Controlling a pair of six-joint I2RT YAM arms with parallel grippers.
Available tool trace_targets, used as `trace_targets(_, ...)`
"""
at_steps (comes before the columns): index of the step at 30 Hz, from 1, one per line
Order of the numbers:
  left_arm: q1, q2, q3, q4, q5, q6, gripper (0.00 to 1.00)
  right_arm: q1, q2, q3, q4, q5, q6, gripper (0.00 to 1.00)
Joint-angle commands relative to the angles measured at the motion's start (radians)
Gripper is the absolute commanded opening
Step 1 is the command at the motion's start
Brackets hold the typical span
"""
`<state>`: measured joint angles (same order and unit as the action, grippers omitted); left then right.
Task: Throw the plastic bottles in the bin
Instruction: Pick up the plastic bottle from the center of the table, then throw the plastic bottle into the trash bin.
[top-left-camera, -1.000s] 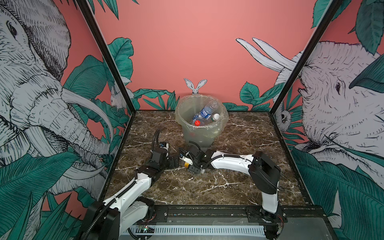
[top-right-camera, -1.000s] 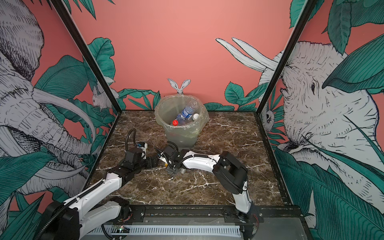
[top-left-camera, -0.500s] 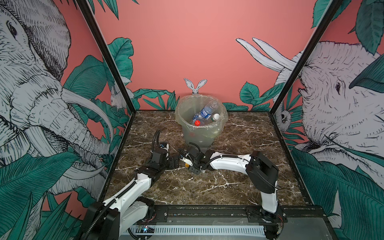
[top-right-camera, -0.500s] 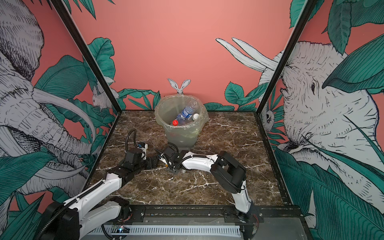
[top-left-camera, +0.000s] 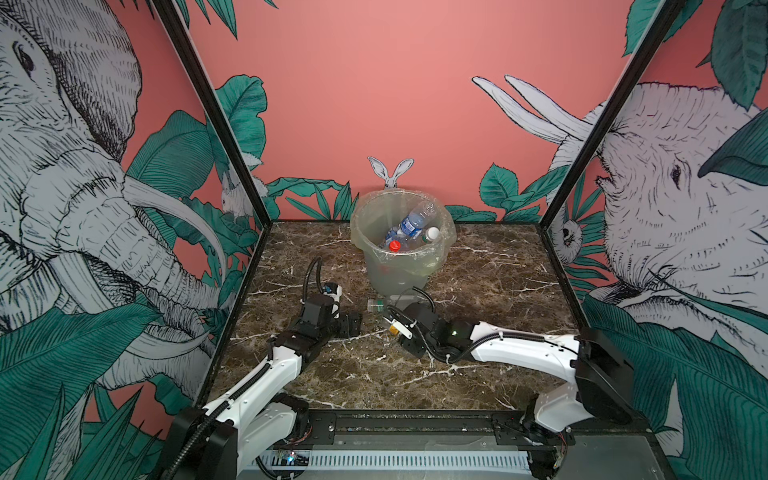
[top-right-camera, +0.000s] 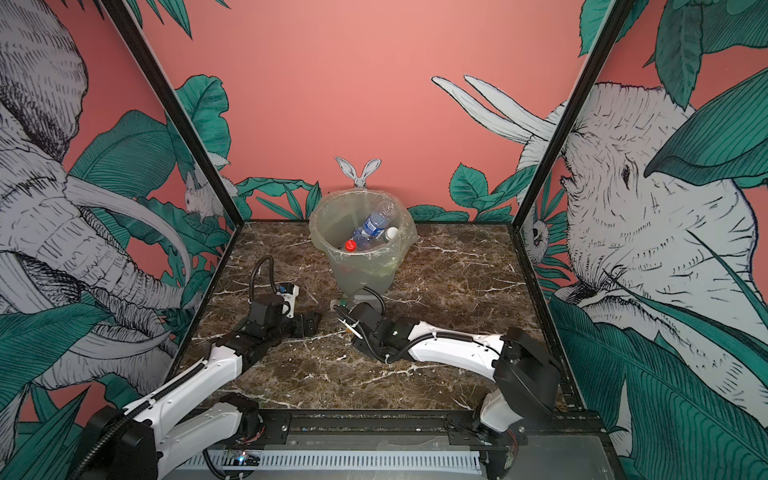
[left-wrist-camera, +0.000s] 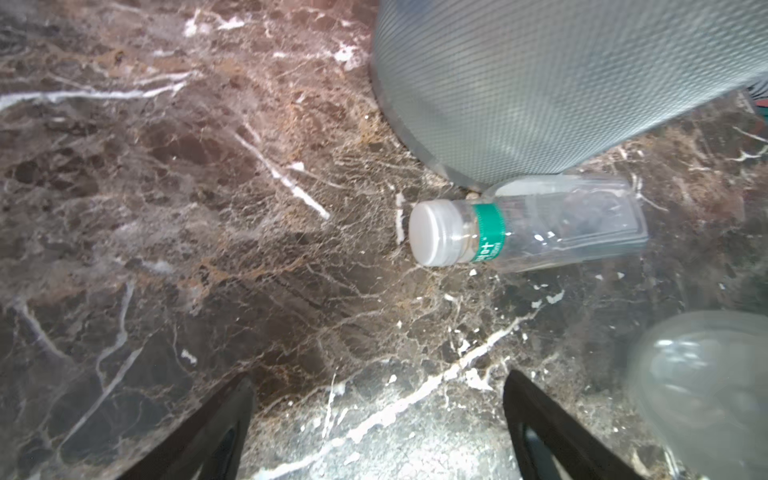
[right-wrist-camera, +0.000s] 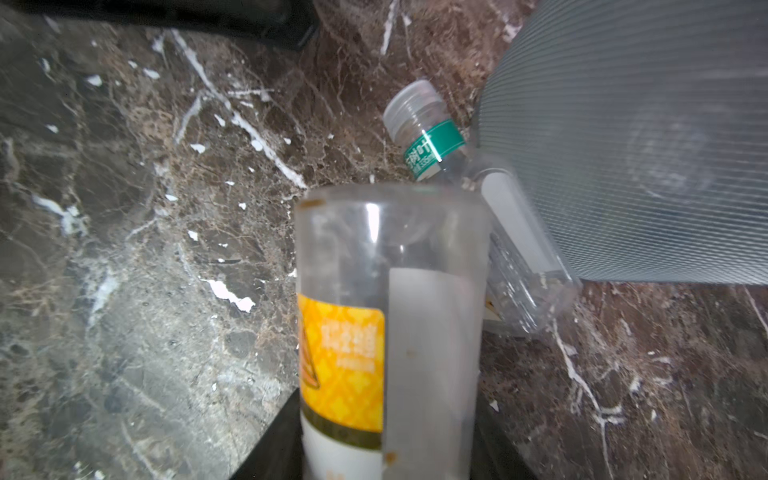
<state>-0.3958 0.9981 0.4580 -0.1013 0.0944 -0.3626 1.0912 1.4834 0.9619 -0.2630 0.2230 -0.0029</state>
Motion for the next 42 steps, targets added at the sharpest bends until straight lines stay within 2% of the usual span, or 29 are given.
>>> trace_targets(1, 0.003, -0.011, 0.023, 0.031, 0.044, 0.024, 0.95, 0.013, -0.078, -0.06, 0.05, 0.064, 0.068, 0.45)
trace_targets(15, -0.007, 0.022, 0.045, 0.09, 0.105, 0.024, 0.95, 0.027, -0.426, -0.238, 0.09, 0.195, 0.225, 0.46)
trace_targets(19, -0.012, 0.038, 0.051, 0.1, 0.108, 0.022, 0.95, 0.027, -0.495, -0.238, 0.068, 0.234, 0.235, 0.46)
trace_targets(24, -0.019, 0.053, 0.051, 0.116, 0.112, 0.016, 0.95, 0.026, -0.503, -0.169, 0.022, 0.276, 0.202, 0.47)
trace_targets(29, -0.026, 0.057, 0.039, 0.13, 0.114, 0.01, 0.95, 0.017, -0.449, 0.007, -0.001, 0.307, 0.088, 0.48)
trace_targets(34, -0.028, 0.036, 0.015, 0.132, 0.108, 0.008, 0.96, -0.059, -0.316, 0.299, -0.039, 0.217, -0.026, 0.49)
trace_targets(36, -0.028, 0.022, 0.002, 0.133, 0.107, 0.003, 0.96, -0.124, -0.214, 0.465, -0.057, 0.143, -0.053, 0.49)
trace_targets(40, -0.028, 0.003, -0.015, 0.132, 0.111, -0.01, 0.96, -0.258, 0.079, 0.873, -0.137, 0.004, -0.056, 0.51)
trace_targets(42, -0.029, -0.01, -0.018, 0.122, 0.11, -0.012, 0.96, -0.309, 0.278, 1.091, -0.23, -0.039, -0.049, 0.68)
